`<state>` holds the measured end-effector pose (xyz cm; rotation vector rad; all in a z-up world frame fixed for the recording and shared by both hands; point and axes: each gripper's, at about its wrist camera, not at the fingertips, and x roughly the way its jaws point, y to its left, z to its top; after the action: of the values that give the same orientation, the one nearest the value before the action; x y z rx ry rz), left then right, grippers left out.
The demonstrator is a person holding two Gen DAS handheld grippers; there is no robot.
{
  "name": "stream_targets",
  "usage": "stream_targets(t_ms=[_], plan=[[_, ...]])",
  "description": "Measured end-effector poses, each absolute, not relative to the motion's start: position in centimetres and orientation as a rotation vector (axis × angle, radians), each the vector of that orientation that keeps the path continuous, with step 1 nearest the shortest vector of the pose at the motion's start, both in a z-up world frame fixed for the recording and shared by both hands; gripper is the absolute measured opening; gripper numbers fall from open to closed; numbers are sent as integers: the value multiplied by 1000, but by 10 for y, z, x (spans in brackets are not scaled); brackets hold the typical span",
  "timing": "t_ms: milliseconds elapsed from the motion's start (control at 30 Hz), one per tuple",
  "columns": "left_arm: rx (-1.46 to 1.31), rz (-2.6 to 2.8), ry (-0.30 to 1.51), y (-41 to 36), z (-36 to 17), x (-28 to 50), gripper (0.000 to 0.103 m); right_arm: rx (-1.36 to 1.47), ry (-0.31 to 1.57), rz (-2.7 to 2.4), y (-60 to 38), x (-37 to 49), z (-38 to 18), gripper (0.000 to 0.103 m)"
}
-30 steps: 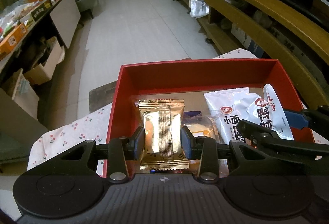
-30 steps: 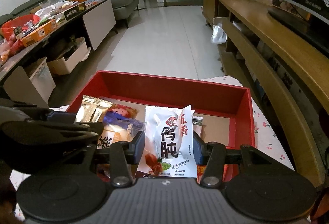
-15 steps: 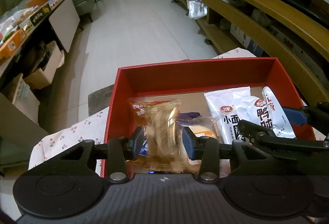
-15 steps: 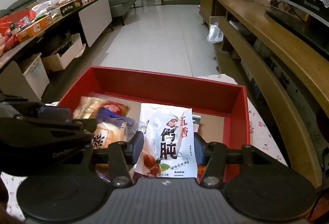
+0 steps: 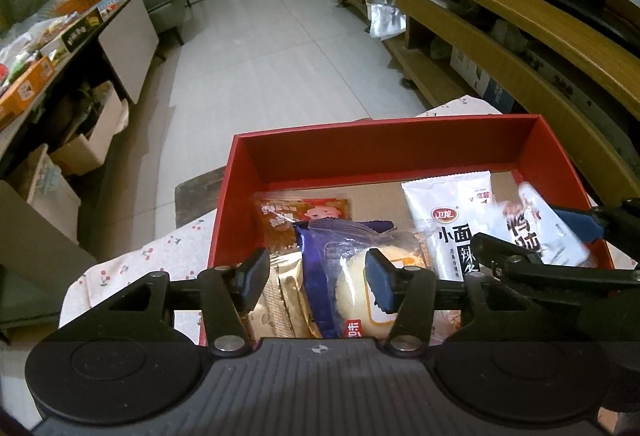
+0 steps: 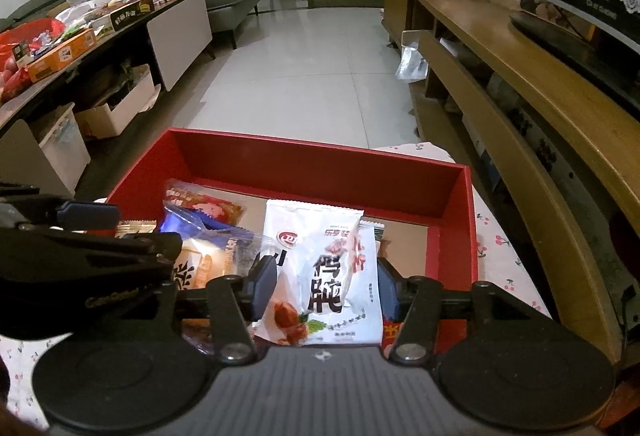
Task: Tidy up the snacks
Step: 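Release the wafer packet into the box with the left tool while the right tool releases the white bag, then move the left tool to the round cake pack while the right tool reaches the blue snack bag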
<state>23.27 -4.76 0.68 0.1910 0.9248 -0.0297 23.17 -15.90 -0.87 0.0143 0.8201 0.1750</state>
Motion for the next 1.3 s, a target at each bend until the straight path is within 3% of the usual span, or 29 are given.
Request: stream_targets(t_ms=[567,867,1300], plan=[[143,-66,903,-41,23,221,79,62,786,148,-180,221,9,72],[147,-206,937,-70,24,180,81,64,805,87,-212,179,20,73],[-20,-288,1157,-119,-36,152,82,87,871,43,-251,134,14,74]])
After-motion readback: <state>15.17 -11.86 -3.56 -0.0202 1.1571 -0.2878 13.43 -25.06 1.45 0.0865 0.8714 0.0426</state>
